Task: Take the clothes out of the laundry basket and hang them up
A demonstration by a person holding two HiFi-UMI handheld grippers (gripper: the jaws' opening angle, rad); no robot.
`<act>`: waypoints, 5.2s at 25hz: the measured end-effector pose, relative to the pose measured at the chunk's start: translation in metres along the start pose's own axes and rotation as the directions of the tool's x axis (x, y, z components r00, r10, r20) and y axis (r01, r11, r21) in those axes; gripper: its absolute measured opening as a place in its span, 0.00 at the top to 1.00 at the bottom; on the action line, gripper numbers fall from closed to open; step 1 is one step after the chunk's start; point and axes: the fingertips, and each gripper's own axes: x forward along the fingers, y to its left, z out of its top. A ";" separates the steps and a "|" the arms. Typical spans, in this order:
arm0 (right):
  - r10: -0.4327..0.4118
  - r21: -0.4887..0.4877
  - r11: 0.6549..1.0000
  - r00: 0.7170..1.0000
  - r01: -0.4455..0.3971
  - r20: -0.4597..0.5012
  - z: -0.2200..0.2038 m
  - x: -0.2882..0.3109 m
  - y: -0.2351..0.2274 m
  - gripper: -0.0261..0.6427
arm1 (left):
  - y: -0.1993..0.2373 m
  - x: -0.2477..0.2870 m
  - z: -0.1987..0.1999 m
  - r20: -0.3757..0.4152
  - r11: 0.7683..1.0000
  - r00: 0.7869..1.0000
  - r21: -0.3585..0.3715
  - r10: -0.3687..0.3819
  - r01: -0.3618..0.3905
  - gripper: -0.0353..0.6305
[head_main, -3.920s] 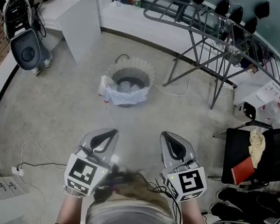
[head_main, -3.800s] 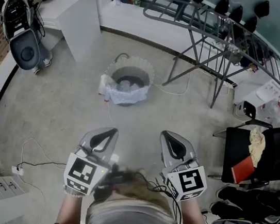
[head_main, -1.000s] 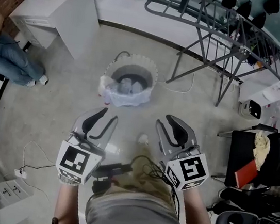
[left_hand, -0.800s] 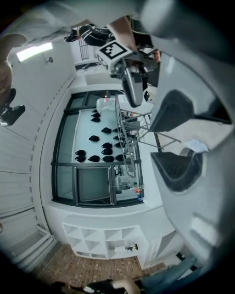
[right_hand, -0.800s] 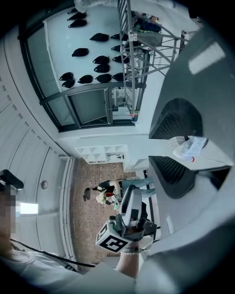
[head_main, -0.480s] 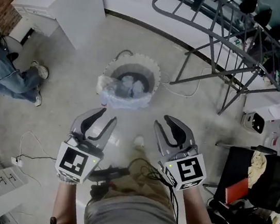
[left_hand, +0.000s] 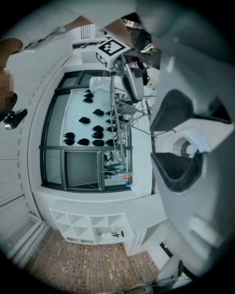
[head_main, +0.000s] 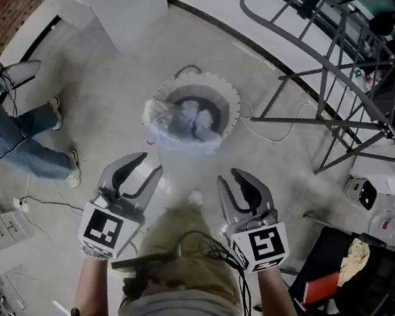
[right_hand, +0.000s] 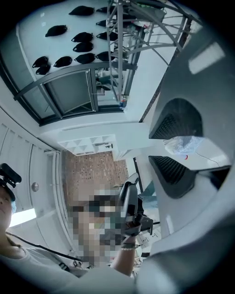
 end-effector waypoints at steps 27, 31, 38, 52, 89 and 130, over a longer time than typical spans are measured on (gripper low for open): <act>-0.008 0.016 1.000 0.994 0.009 -0.107 -0.098 0.140 -0.011 0.81 | 0.084 0.102 -0.200 -0.180 0.995 0.981 -0.078 -0.068 0.055 0.69; 0.005 0.009 1.000 0.995 -0.004 -0.095 -0.118 0.164 -0.017 0.81 | 0.095 0.126 -0.249 -0.213 0.994 0.975 -0.102 -0.058 0.037 0.69; 0.031 -0.037 0.999 0.992 -0.036 -0.126 -0.161 0.191 -0.029 0.81 | 0.105 0.171 -0.332 -0.264 0.988 0.964 -0.155 -0.032 -0.010 0.67; 0.054 -0.104 0.993 0.998 -0.051 0.029 -0.229 0.239 -0.047 0.81 | 0.126 0.240 -0.491 -0.335 0.978 0.942 -0.195 -0.001 -0.068 0.64; -0.146 0.021 0.989 0.985 0.149 -0.096 -0.105 0.097 -0.043 0.81 | 0.068 0.187 -0.184 -0.264 0.986 0.951 -0.097 -0.159 0.138 0.95; -0.335 0.124 0.927 0.931 0.353 -0.144 -0.075 0.050 0.005 0.65 | -0.075 0.082 0.169 0.064 0.860 0.895 0.316 -0.442 0.402 0.95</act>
